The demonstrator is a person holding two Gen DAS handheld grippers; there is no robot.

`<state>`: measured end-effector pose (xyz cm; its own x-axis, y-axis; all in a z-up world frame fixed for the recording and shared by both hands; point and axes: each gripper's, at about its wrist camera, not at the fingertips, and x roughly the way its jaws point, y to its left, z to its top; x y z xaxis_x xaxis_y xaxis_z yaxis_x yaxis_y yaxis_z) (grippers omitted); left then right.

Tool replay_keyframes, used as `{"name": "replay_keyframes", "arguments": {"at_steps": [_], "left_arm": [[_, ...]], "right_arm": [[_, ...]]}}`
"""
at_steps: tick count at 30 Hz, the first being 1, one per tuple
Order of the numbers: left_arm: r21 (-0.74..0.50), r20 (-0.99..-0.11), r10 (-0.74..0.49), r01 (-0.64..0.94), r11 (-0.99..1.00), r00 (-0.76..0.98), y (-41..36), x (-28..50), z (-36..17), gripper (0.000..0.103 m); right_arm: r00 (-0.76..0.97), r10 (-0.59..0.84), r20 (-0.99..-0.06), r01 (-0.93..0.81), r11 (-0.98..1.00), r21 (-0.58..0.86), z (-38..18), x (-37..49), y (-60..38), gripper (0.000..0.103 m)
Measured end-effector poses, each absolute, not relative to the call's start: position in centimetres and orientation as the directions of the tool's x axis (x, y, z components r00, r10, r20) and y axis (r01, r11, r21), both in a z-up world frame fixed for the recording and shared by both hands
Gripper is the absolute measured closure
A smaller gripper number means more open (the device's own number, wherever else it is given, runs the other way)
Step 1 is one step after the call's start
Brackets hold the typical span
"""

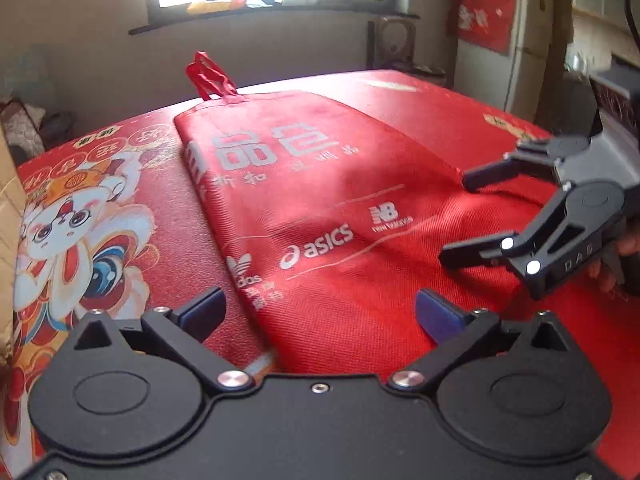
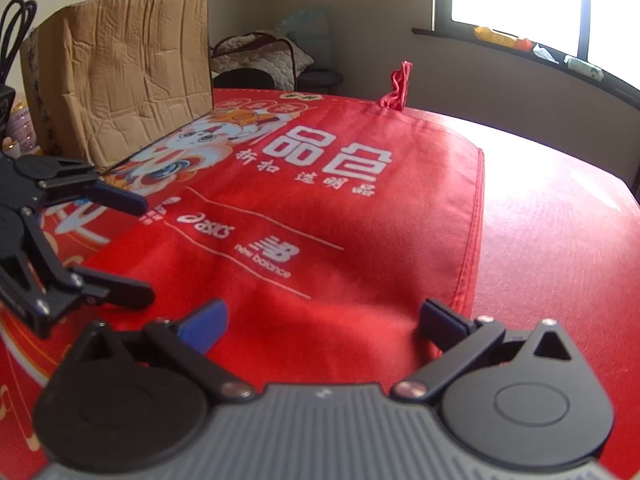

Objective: Fold shopping bag

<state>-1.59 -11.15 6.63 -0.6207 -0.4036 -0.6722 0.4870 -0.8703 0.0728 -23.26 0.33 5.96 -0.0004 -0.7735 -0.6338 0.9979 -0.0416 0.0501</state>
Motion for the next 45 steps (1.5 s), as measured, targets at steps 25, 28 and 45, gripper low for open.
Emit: {"name": "replay_keyframes", "arguments": {"at_steps": [25, 28, 45], "left_arm": [[0.018, -0.67, -0.454, 0.598, -0.801, -0.587, -12.2, 1.1, 6.6, 0.0], [0.015, -0.671, -0.45, 0.596, -0.803, -0.589, -12.2, 1.0, 6.7, 0.0], [0.005, -0.667, -0.442, 0.59, -0.808, -0.6, -10.7, -0.1, 7.1, 0.0]], "right_arm": [[-0.01, -0.775, -0.632, 0.999, -0.041, 0.034, 6.1, -23.2, 0.3, 0.001], [-0.011, -0.775, -0.632, 0.999, -0.041, 0.033, 6.1, -23.2, 0.3, 0.001], [-0.016, -0.773, -0.634, 0.999, -0.041, 0.025, 6.0, -23.0, 0.3, 0.001]]}}
